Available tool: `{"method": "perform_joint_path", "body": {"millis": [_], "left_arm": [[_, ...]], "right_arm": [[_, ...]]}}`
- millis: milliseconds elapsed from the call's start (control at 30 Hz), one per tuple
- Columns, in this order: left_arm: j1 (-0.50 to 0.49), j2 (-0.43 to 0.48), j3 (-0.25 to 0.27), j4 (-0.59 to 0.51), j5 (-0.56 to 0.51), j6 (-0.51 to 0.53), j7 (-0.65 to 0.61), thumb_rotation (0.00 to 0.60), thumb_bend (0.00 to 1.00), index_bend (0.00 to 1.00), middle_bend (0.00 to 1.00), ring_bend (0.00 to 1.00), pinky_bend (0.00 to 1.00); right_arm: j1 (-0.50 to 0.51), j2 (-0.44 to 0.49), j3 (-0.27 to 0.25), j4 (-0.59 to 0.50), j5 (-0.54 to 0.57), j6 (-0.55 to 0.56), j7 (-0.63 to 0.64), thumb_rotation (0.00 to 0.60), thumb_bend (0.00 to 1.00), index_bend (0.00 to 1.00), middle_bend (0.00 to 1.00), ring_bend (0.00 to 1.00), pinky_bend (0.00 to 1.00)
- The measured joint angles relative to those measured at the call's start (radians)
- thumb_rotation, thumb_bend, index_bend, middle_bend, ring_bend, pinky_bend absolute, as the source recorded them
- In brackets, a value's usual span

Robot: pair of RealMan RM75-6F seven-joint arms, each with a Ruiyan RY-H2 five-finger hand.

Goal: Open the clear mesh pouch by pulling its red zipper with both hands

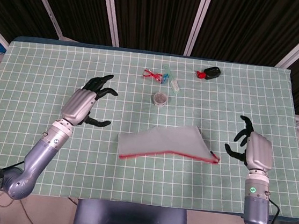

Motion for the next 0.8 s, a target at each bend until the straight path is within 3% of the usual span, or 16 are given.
{"method": "perform_joint_path", "body": {"millis": [267,500,700,800], "left_arm": [[0.08,0.084,0.058,-0.061,0.04,0.051,0.016,0.6,0.08,0.15,0.0,0.0,0.0],[0.229,0.173,0.199,-0.055,0.181,0.172,0.062,0.6,0.03,0.02,0.0,0.0,0.0],[0.406,0.23,0.328,0.03,0.287,0.307,0.045,0.6,0.01,0.0,0.0,0.0,0.0],[0.486,0.238,0.365,0.096,0.331,0.382,-0.004,0.6,0.01,0.0,0.0,0.0,0.0]], "right_arm": [[-0.037,0.049,-0.052,-0.007,-0.087,-0.009,0.019,0.6,0.17,0.0,0.18,0.19,0.35],[-0.097,0.096,-0.158,0.041,-0.254,0.013,0.007,0.6,0.08,0.0,0.01,0.03,0.28],[-0.194,0.151,-0.253,0.12,-0.4,0.056,0.083,0.6,0.06,0.0,0.0,0.0,0.26],[-0.25,0.171,-0.294,0.18,-0.461,0.085,0.16,0.6,0.06,0.0,0.0,0.0,0.26]]}}
